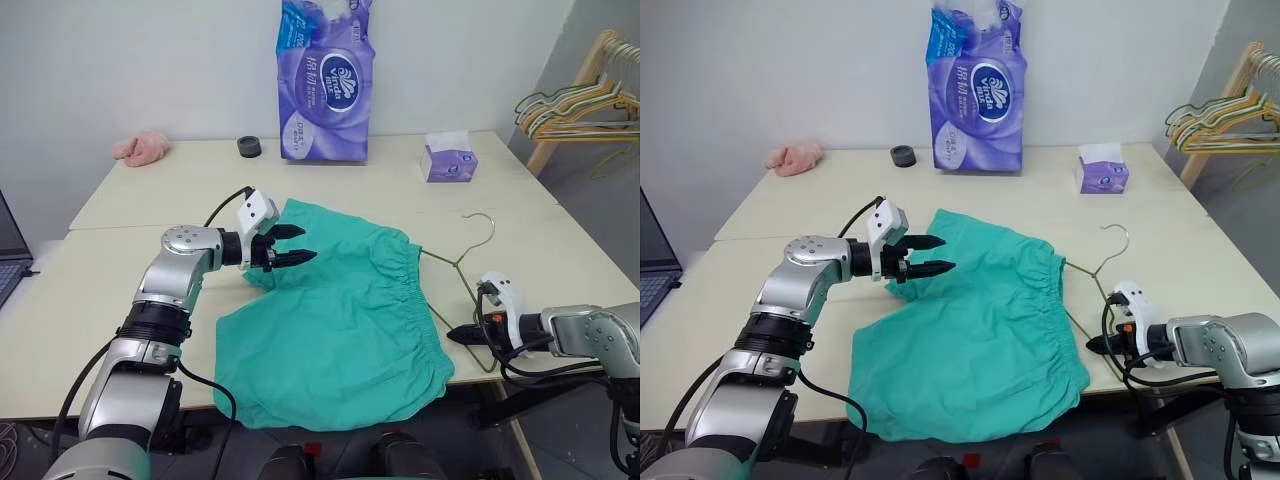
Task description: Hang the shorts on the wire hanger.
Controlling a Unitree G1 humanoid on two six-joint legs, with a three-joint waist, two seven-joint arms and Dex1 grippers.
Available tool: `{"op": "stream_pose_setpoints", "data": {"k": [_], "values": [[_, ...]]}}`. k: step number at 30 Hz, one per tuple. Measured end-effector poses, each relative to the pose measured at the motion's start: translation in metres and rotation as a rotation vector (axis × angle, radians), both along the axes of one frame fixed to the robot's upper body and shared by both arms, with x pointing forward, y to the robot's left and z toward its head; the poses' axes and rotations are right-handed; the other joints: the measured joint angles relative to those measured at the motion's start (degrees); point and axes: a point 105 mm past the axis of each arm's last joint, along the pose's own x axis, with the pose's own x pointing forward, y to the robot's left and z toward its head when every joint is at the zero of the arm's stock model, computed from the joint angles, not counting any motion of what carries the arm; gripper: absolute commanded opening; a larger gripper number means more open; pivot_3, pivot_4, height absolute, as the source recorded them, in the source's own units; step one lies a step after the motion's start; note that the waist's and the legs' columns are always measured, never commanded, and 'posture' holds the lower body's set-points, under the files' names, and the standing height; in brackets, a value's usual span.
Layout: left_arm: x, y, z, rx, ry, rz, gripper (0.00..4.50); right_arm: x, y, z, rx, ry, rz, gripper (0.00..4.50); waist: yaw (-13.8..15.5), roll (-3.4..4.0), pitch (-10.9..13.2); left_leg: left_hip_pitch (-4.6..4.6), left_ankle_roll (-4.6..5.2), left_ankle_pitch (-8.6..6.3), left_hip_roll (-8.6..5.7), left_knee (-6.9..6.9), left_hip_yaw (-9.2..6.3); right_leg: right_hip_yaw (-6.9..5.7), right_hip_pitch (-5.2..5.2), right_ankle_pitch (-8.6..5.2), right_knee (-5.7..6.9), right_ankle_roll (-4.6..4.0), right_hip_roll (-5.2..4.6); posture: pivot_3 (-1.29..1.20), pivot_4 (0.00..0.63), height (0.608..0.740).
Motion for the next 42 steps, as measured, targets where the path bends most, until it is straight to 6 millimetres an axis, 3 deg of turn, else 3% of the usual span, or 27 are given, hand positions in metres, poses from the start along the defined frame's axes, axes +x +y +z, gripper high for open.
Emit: {"op": "stream_pose_setpoints", "data": {"k": [6,9,12,16,20,23,29,35,42], "values": [[0.002,0.0,0.002,-0.015,-0.006,0.015,3.1,0.013,0.016,0.014,0.022,-0.104,0.048,0.0,-0.2,0.01,0.0,0.01,0.0,0.0,0.0,0.02,0.08,-0.01,-0.01,0.0,0.01,0.0,0.0,-0.14,0.068,0.74],[0.005,0.001,0.008,-0.06,0.006,0.039,3.62,0.022,0.019,0.027,0.01,-0.186,0.063,0.0,-0.2,0.0,0.0,-0.01,0.0,0.0,0.01,0.02,0.03,-0.03,-0.02,0.0,0.01,0.0,0.0,-0.14,0.066,0.74],[0.011,0.002,0.025,-0.102,-0.027,0.058,4.48,0.029,0.024,0.042,-0.004,-0.27,0.085,0.0,-0.2,0.01,0.0,-0.02,0.0,0.0,0.01,0.02,0.04,-0.04,-0.03,0.0,0.0,0.0,0.0,-0.14,0.062,0.74],[0.024,0.003,0.048,-0.15,-0.105,0.116,4.48,0.032,0.029,0.058,-0.07,-0.384,0.146,0.0,-0.1,0.0,0.0,-0.01,0.0,0.0,0.0,0.0,0.02,-0.04,-0.02,0.01,-0.02,0.01,-0.01,-0.15,0.053,0.74],[0.033,0.007,0.052,-0.174,-0.123,0.163,4.48,0.028,0.025,0.047,-0.057,-0.283,0.08,0.0,-0.1,0.0,0.0,-0.03,-0.01,0.0,0.0,0.0,0.0,0.01,-0.04,0.03,0.01,-0.03,-0.05,-0.15,0.05,0.74],[0.031,0.006,0.052,-0.175,-0.113,0.135,4.48,0.022,0.015,0.034,-0.08,-0.228,0.046,0.0,-0.1,0.0,0.0,-0.07,-0.01,0.0,-0.03,0.0,-0.01,0.0,-0.07,0.03,0.02,-0.03,-0.08,-0.16,0.047,0.74],[0.013,-0.005,0.051,-0.128,-0.042,-0.037,4.48,0.038,0.019,0.06,-0.127,-0.417,0.073,0.0,-1.0,0.01,0.0,-0.05,-0.01,0.0,-0.04,0.01,0.02,-0.06,-0.08,0.03,0.04,-0.02,-0.04,-0.16,0.043,0.74],[0.017,-0.011,0.086,-0.01,-0.195,-0.137,4.48,0.036,0.04,0.065,-0.165,-0.516,0.195,0.0,-1.3,0.01,0.0,-0.06,-0.02,0.0,-0.06,0.01,0.05,-0.11,-0.07,0.02,0.0,-0.01,-0.03,-0.17,0.041,0.74],[0.019,-0.017,0.09,0.126,-0.227,-0.253,4.48,0.03,0.058,0.067,-0.233,-0.607,0.348,0.0,-1.6,0.01,0.0,-0.06,-0.01,0.0,-0.08,0.0,0.08,-0.13,-0.08,0.01,-0.01,0.02,-0.03,-0.17,0.04,0.74]]}}
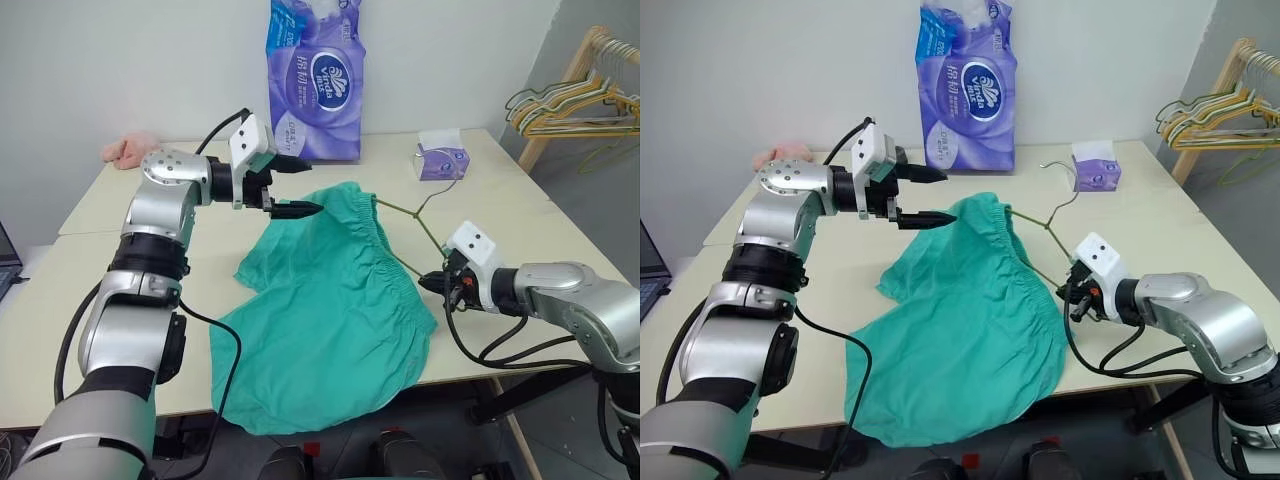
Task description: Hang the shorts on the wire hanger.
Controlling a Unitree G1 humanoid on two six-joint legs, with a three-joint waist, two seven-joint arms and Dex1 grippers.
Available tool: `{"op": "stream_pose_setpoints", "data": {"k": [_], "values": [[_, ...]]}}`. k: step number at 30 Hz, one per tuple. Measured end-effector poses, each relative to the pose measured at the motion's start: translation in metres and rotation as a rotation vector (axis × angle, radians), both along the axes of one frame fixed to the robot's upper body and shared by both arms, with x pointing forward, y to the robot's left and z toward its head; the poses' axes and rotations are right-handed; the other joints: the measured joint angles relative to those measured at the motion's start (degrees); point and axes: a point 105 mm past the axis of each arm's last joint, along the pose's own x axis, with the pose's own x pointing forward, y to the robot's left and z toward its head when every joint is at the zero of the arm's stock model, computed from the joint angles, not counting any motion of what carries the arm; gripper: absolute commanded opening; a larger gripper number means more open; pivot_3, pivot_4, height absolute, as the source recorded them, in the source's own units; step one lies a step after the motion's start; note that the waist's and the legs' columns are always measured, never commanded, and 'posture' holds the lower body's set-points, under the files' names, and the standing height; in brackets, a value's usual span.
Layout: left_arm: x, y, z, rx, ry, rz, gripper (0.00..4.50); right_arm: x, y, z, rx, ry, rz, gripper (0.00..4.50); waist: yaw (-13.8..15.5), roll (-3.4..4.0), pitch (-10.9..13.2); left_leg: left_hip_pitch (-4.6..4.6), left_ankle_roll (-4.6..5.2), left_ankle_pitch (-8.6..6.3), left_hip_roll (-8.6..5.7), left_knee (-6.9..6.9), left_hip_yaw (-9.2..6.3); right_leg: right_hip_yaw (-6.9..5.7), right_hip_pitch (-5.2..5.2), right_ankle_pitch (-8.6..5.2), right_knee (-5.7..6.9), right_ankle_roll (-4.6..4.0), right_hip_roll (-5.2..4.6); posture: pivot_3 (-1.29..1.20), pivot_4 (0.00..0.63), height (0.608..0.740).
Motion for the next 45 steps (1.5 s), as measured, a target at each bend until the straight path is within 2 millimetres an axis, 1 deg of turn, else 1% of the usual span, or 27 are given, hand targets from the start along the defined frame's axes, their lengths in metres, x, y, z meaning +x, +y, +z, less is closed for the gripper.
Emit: {"op": "stream_pose_setpoints", "data": {"k": [2,6,13,20,21,23,24,29,33,34,35,38,41,42,45], "values": [[-0.002,-0.002,-0.01,0.061,0.005,-0.034,4.48,-0.001,0.002,-0.001,-0.024,-0.014,0.029,0.0,0.0,0.0,0.0,0.0,0.0,0.0,0.0,0.0,0.0,0.0,0.0,0.0,0.0,-0.01,0.0,-0.17,0.04,0.74],[-0.001,-0.003,-0.028,0.117,0.032,-0.061,4.48,-0.002,0.003,-0.001,-0.062,-0.047,0.061,0.0,-0.1,-0.01,0.0,0.0,0.0,0.0,0.01,0.02,0.0,0.01,-0.01,0.0,0.01,0.0,0.0,-0.18,0.046,0.74],[-0.005,-0.018,-0.053,0.199,0.045,-0.137,4.48,-0.008,0.009,0.001,-0.139,-0.111,0.144,0.0,-0.1,-0.01,0.0,-0.01,0.0,0.0,0.01,0.02,-0.02,0.0,-0.01,-0.01,0.01,0.02,0.0,-0.19,0.049,0.74],[-0.011,-0.02,-0.068,0.227,0.071,-0.175,4.48,-0.01,0.009,-0.002,-0.171,-0.111,0.164,0.0,-0.2,-0.01,0.0,0.0,0.0,0.0,0.01,0.02,-0.02,0.0,-0.01,0.0,0.04,0.0,0.01,-0.19,0.047,0.74],[-0.013,-0.019,-0.071,0.227,0.082,-0.179,4.11,-0.01,0.009,-0.002,-0.175,-0.111,0.165,0.0,-0.2,0.0,0.0,0.0,0.0,0.0,0.01,0.02,-0.02,0.0,-0.01,0.0,0.04,0.0,0.01,-0.19,0.045,0.74],[-0.015,-0.019,-0.076,0.225,0.104,-0.185,3.66,-0.01,0.008,-0.003,-0.186,-0.108,0.168,0.0,-0.2,-0.01,0.0,-0.01,0.0,0.0,0.01,0.04,-0.03,0.0,-0.01,0.01,0.05,-0.01,0.01,-0.19,0.045,0.74],[-0.015,-0.02,-0.077,0.222,0.11,-0.186,3.28,-0.01,0.008,-0.004,-0.192,-0.106,0.171,0.0,-0.2,-0.01,0.0,-0.01,0.0,0.0,0.01,0.05,-0.03,0.0,-0.01,0.01,0.04,-0.01,0.0,-0.19,0.045,0.74],[-0.016,-0.022,-0.079,0.207,0.137,-0.187,1.84,-0.009,0.008,-0.003,-0.204,-0.123,0.173,0.0,-0.2,-0.01,0.0,-0.01,0.0,0.0,0.01,0.06,-0.03,0.0,0.0,0.01,0.05,-0.01,0.0,-0.19,0.045,0.74],[-0.022,-0.022,-0.088,0.202,0.172,-0.2,0.6,-0.007,0.005,-0.003,-0.239,-0.148,0.165,0.0,-0.2,0.0,0.0,0.0,0.0,0.0,0.01,0.05,-0.04,0.0,-0.01,0.01,0.07,-0.02,0.0,-0.19,0.046,0.74],[-0.024,-0.022,-0.09,0.205,0.174,-0.21,0.37,-0.006,0.003,-0.002,-0.25,-0.157,0.163,0.0,-0.2,0.0,0.0,0.0,0.0,0.0,0.01,0.05,-0.05,0.0,-0.01,0.01,0.07,-0.02,0.0,-0.19,0.046,0.74],[-0.026,-0.023,-0.091,0.205,0.171,-0.219,0.22,-0.005,0.001,-0.002,-0.26,-0.162,0.161,0.25,-0.2,0.0,0.0,0.0,0.0,0.0,0.01,0.06,-0.05,0.01,-0.01,0.01,0.07,-0.02,0.0,-0.18,0.046,0.74],[-0.027,-0.026,-0.089,0.208,0.157,-0.227,0.18,-0.006,-0.001,0.0,-0.289,-0.183,0.182,1.05,-0.1,0.0,0.0,0.0,0.0,0.0,0.01,0.07,-0.04,0.01,-0.01,0.01,0.07,-0.02,0.0,-0.18,0.045,0.74],[-0.029,-0.029,-0.089,0.201,0.149,-0.239,0.15,-0.009,-0.005,0.002,-0.337,-0.212,0.237,2.01,-0.1,-0.01,0.0,0.0,0.0,0.0,0.0,0.07,-0.04,0.0,0.0,0.01,0.06,-0.02,0.0,-0.19,0.045,0.74],[-0.03,-0.03,-0.09,0.196,0.152,-0.244,0.13,-0.012,-0.008,0.0,-0.35,-0.207,0.262,2.41,-0.1,0.0,0.0,-0.01,0.0,0.0,0.0,0.08,-0.04,0.0,0.0,0.01,0.06,-0.02,0.0,-0.19,0.045,0.74],[-0.031,-0.031,-0.093,0.189,0.164,-0.242,0.12,-0.019,-0.023,0.0,-0.394,-0.187,0.285,3.49,0.0,-0.01,0.0,0.0,0.0,0.0,0.0,0.09,-0.03,0.0,0.01,0.01,0.07,-0.02,0.0,-0.18,0.05,0.74]]}}
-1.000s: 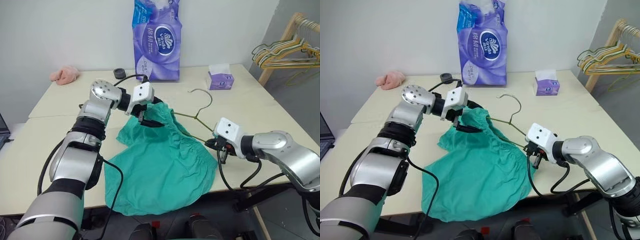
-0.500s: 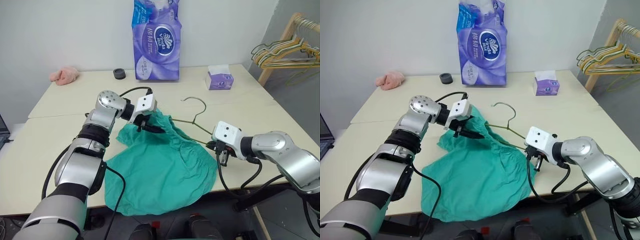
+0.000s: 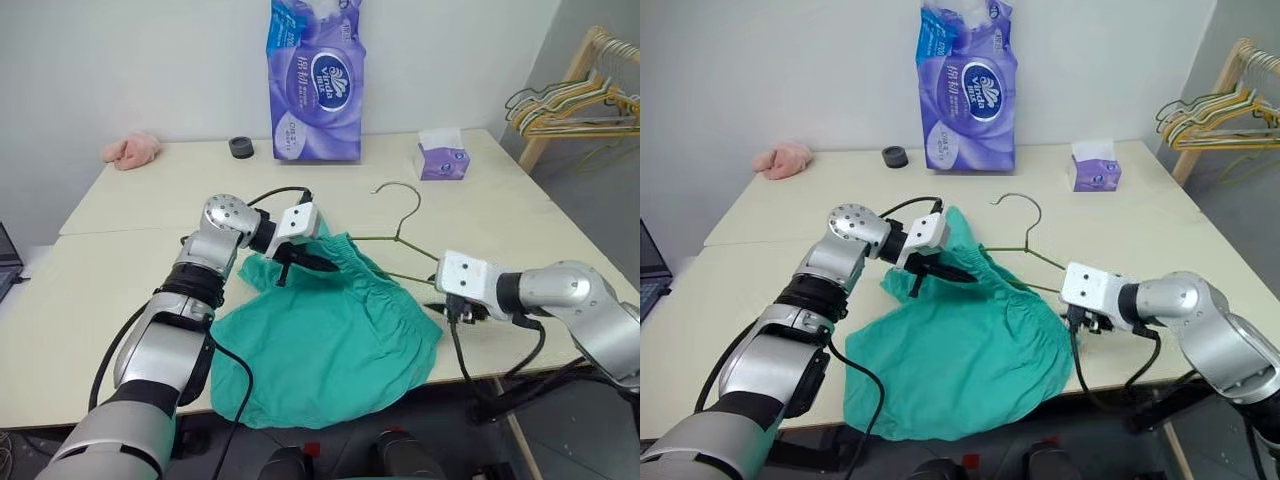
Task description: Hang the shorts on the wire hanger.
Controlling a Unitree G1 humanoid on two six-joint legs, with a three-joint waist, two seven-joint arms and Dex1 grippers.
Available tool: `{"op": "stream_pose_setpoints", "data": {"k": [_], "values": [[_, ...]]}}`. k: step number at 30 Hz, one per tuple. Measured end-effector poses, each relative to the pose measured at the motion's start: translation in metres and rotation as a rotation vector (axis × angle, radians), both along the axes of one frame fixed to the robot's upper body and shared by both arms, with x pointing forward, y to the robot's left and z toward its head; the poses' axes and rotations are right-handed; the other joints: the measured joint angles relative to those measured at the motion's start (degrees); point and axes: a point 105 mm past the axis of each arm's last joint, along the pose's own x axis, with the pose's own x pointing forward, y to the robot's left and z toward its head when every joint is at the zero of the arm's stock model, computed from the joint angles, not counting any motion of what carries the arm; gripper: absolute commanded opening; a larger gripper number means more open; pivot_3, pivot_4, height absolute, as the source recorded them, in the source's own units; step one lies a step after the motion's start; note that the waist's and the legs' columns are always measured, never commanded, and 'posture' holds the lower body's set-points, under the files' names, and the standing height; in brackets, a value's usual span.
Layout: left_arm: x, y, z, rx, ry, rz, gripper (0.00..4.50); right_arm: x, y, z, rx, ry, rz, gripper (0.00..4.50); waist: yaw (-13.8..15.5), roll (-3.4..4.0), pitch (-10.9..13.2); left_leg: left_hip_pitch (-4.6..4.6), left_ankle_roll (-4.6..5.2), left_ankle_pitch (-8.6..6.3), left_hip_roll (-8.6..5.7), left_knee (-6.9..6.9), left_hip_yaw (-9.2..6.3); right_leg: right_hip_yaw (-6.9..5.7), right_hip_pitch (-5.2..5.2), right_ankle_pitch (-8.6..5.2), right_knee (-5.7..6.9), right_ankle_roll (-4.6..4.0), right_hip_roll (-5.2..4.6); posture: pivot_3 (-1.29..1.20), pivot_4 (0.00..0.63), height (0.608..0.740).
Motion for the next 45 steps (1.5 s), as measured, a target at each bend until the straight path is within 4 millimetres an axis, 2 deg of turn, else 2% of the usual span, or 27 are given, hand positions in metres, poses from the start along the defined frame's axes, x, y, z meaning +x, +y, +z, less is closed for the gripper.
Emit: {"op": "stream_pose_setpoints", "data": {"k": [2,3,6,8,10,12,16,21,27,32,36,41,45], "values": [[0.001,0.0,0.001,-0.007,-0.002,0.006,0.09,-0.001,-0.019,0.004,-0.036,-0.002,-0.032,4.18,0.0,-0.01,0.0,0.01,0.0,0.0,-0.01,0.01,0.01,0.0,0.02,0.0,-0.01,0.01,0.0,-0.19,0.054,0.74],[0.003,0.0,0.001,-0.007,-0.011,0.022,0.03,-0.003,-0.032,0.009,-0.033,-0.002,-0.071,4.19,0.1,0.0,0.0,0.01,0.0,0.0,-0.01,0.01,0.01,0.0,0.02,0.0,-0.01,0.0,0.0,-0.19,0.056,0.74],[0.009,0.017,-0.002,0.017,-0.007,0.101,0.01,-0.008,-0.069,0.016,-0.008,0.014,-0.226,4.19,0.1,-0.04,0.0,0.05,0.0,0.0,0.02,-0.03,0.01,0.0,0.05,0.0,0.0,0.01,0.02,-0.19,0.06,0.74],[0.01,0.018,-0.002,0.02,-0.007,0.114,0.01,-0.012,-0.082,0.017,0.039,0.028,-0.301,4.19,0.0,-0.04,0.0,0.07,0.0,0.0,0.02,-0.03,0.01,0.01,0.07,-0.01,0.02,0.01,0.02,-0.2,0.062,0.74],[0.011,0.019,-0.003,0.021,-0.004,0.119,0.01,-0.023,-0.085,0.011,0.212,0.078,-0.408,4.19,0.1,-0.15,0.0,0.06,0.0,0.0,0.07,-0.02,-0.12,0.03,0.12,0.0,0.01,0.0,0.05,-0.2,0.062,0.74],[0.011,0.023,-0.004,0.027,-0.001,0.13,0.01,-0.035,-0.08,-0.003,0.318,0.165,-0.472,4.19,0.1,-0.13,0.0,0.07,0.0,0.0,0.06,-0.02,-0.09,0.06,0.08,0.0,0.08,0.0,0.05,-0.2,0.064,0.74],[0.012,0.027,-0.005,0.035,-0.002,0.139,0.01,-0.052,-0.039,-0.024,0.603,0.314,-0.545,4.19,-0.1,-0.06,0.0,0.11,0.0,0.0,0.11,-0.01,-0.1,0.11,0.08,0.0,0.14,0.0,0.08,-0.2,0.063,0.74],[0.012,0.029,-0.006,0.039,0.001,0.142,0.01,-0.054,-0.001,-0.05,0.808,0.448,-0.67,4.19,-0.1,-0.07,0.0,0.08,0.0,0.0,0.09,0.0,-0.12,0.13,0.06,0.0,0.12,-0.01,0.06,-0.2,0.061,0.74],[0.012,0.029,-0.006,0.04,0.002,0.141,0.01,-0.043,0.007,-0.061,0.872,0.512,-0.792,4.19,-0.1,-0.02,0.0,0.08,0.0,0.0,0.04,-0.02,-0.12,0.12,0.05,0.01,0.12,-0.01,0.02,-0.2,0.061,0.74],[0.012,0.029,-0.005,0.04,0.002,0.142,0.01,-0.04,0.024,-0.066,0.918,0.6,-0.785,4.19,-0.3,-0.01,0.0,0.08,0.0,0.0,0.04,-0.02,-0.14,0.08,0.04,0.0,0.15,-0.01,0.04,-0.19,0.064,0.74],[0.012,0.029,-0.005,0.041,0.003,0.143,0.0,-0.036,0.033,-0.072,0.889,0.624,-0.776,3.3,-0.5,-0.01,0.0,0.08,0.0,0.0,0.04,-0.03,-0.14,0.06,0.04,0.0,0.14,-0.01,0.04,-0.19,0.065,0.74],[0.012,0.032,-0.005,0.045,0.005,0.151,0.0,-0.032,0.033,-0.077,0.827,0.586,-0.786,1.58,-0.8,-0.01,0.0,0.07,0.0,0.0,0.04,-0.04,-0.14,0.06,0.04,0.0,0.13,0.0,0.04,-0.18,0.068,0.74],[0.013,0.037,-0.004,0.044,0.019,0.172,0.0,-0.028,0.021,-0.075,0.759,0.498,-0.785,0.19,-1.0,-0.01,0.0,0.07,0.0,0.0,0.03,-0.05,-0.15,0.03,0.04,-0.01,0.12,0.01,0.04,-0.18,0.068,0.74]]}}
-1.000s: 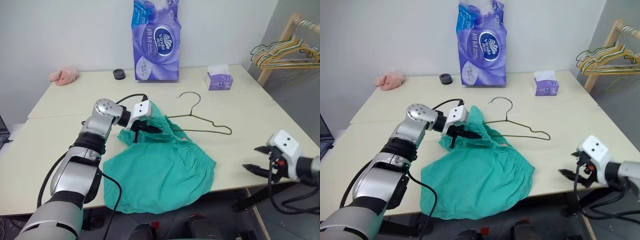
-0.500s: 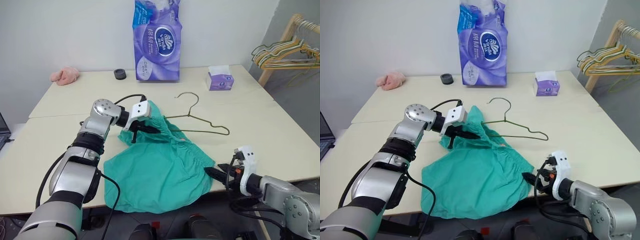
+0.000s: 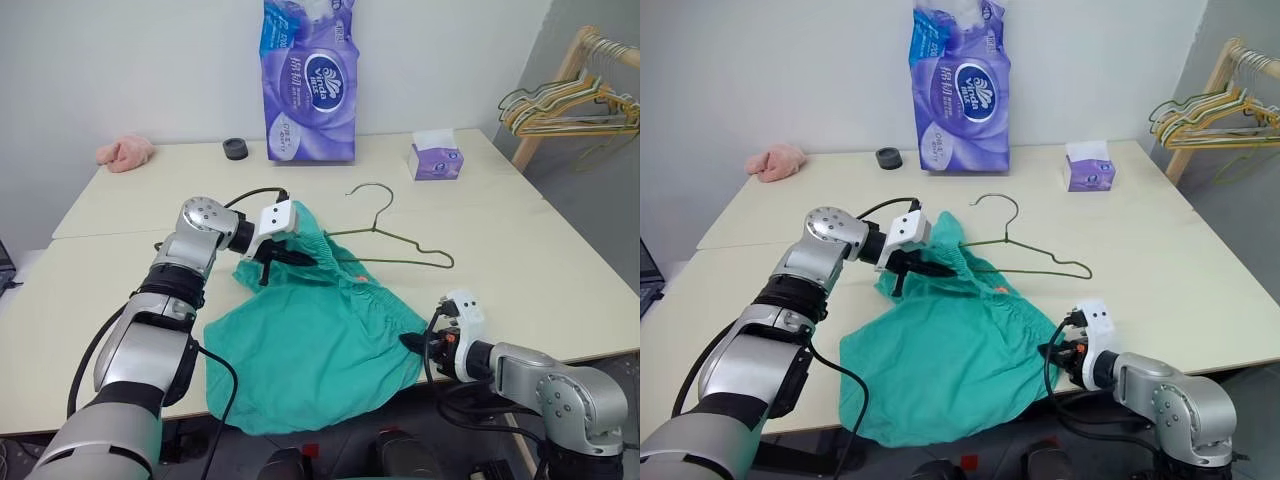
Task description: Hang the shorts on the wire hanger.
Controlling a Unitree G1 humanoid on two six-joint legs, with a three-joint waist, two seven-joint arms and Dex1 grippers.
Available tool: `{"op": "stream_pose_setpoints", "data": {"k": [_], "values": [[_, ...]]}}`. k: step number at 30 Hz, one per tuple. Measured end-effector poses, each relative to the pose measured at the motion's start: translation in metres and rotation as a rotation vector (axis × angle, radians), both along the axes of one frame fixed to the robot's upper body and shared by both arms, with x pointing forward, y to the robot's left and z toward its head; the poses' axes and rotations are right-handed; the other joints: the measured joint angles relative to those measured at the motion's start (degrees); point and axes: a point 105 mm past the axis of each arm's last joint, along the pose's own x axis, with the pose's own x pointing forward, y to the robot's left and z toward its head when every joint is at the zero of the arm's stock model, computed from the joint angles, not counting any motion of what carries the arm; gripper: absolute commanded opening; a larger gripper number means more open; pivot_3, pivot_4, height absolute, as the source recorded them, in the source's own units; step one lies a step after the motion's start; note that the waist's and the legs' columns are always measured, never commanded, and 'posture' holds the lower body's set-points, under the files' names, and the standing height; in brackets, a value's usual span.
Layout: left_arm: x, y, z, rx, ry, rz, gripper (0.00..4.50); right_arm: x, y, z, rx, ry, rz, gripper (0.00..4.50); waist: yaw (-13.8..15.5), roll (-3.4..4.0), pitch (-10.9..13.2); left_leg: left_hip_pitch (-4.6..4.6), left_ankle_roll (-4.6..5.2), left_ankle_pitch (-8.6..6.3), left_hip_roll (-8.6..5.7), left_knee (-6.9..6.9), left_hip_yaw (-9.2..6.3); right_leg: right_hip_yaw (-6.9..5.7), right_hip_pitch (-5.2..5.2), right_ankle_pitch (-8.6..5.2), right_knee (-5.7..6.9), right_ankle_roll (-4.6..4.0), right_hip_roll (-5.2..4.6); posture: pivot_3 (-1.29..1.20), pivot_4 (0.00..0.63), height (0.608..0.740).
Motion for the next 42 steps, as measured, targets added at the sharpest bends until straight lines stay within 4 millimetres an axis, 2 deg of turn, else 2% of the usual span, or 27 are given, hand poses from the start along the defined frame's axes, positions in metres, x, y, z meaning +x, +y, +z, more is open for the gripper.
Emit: {"op": "stream_pose_setpoints", "data": {"k": [1,10,14,21,34,42], "values": [[0.0,0.001,0.0,-0.002,0.006,0.006,0.0,0.001,-0.006,0.002,-0.036,-0.021,-0.003,0.01,0.0,0.0,0.0,-0.01,0.0,0.0,0.0,0.0,0.0,-0.01,0.0,0.0,-0.01,0.0,0.0,-0.18,0.066,0.74],[-0.007,-0.01,0.022,-0.119,0.069,0.0,0.0,0.021,-0.053,0.045,-0.353,-0.308,-0.006,0.01,-0.4,-0.01,0.0,-0.01,0.0,0.0,-0.01,-0.03,0.02,0.0,0.01,-0.16,-0.05,0.27,0.0,-0.19,0.064,0.74],[-0.02,-0.012,0.025,-0.144,0.141,-0.04,0.0,0.026,-0.062,0.054,-0.417,-0.366,-0.001,0.01,-0.5,-0.02,0.0,-0.02,0.0,0.0,0.02,-0.04,0.01,0.06,0.01,-0.16,-0.05,0.27,0.03,-0.19,0.066,0.74],[-0.037,-0.003,0.021,-0.063,0.174,-0.087,0.0,0.024,-0.062,0.05,-0.432,-0.374,0.029,0.01,-0.4,-0.01,0.0,-0.01,0.0,0.0,0.03,-0.02,0.02,0.12,0.03,-0.16,-0.06,0.26,0.03,-0.2,0.068,0.74],[-0.032,0.007,0.002,0.035,0.12,-0.075,0.0,0.021,-0.058,0.056,-0.485,-0.42,0.094,0.01,-0.4,-0.02,0.0,-0.01,0.0,0.0,0.02,-0.02,0.03,0.12,0.02,-0.17,-0.08,0.27,0.02,-0.21,0.067,0.74],[-0.029,0.011,-0.005,0.071,0.082,-0.07,0.0,0.016,-0.053,0.07,-0.541,-0.468,0.197,0.01,-0.4,-0.02,0.0,-0.01,0.0,0.0,0.02,-0.02,0.04,0.11,0.03,-0.17,-0.1,0.27,0.02,-0.22,0.064,0.74]]}}
